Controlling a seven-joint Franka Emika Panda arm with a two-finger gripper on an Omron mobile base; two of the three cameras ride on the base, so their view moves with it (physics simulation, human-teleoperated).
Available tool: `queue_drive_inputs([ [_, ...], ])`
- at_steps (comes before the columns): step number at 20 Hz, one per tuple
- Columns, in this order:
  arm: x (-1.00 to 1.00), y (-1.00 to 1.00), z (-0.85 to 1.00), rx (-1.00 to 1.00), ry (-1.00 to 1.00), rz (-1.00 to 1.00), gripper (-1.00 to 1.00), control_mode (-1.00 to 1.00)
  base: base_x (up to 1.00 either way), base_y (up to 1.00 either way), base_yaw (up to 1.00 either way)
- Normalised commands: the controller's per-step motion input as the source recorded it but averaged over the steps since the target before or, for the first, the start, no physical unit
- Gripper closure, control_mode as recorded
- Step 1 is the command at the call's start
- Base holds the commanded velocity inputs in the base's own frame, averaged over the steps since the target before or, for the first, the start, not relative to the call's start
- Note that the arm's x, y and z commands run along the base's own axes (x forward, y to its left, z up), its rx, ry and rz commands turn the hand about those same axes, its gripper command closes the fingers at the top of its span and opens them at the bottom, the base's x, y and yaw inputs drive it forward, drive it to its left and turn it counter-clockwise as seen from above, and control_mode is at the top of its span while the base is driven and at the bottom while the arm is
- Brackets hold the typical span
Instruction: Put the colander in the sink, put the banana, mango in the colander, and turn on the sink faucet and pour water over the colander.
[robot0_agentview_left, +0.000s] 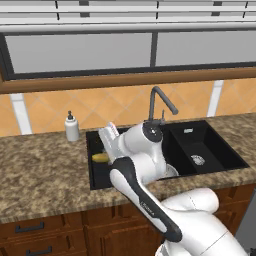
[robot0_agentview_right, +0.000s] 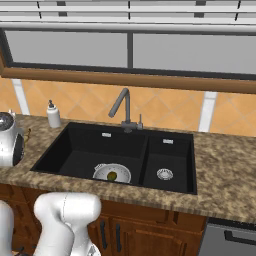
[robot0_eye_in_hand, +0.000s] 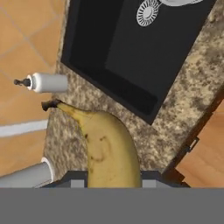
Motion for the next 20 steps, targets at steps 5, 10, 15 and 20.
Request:
queue_drive_inputs([
  [5, -0.07, -1.00, 0.76, -0.03, 0.34, -0.28, 1.00, -1.00, 0.00, 0.00, 0.00],
  [10, 0.00, -0.87, -0.12, -0.13, 0.29, -0.21, 1.00, -1.00, 0.00, 0.00, 0.00],
  [15, 0.26, -0.18, -0.51, -0.28, 0.40, -0.10, 1.00, -1.00, 0.00, 0.00, 0.00],
  [20, 0.60, -0.09, -0.05, -0.18, 0.25, 0.00, 1.00, -1.00, 0.00, 0.00, 0.00],
])
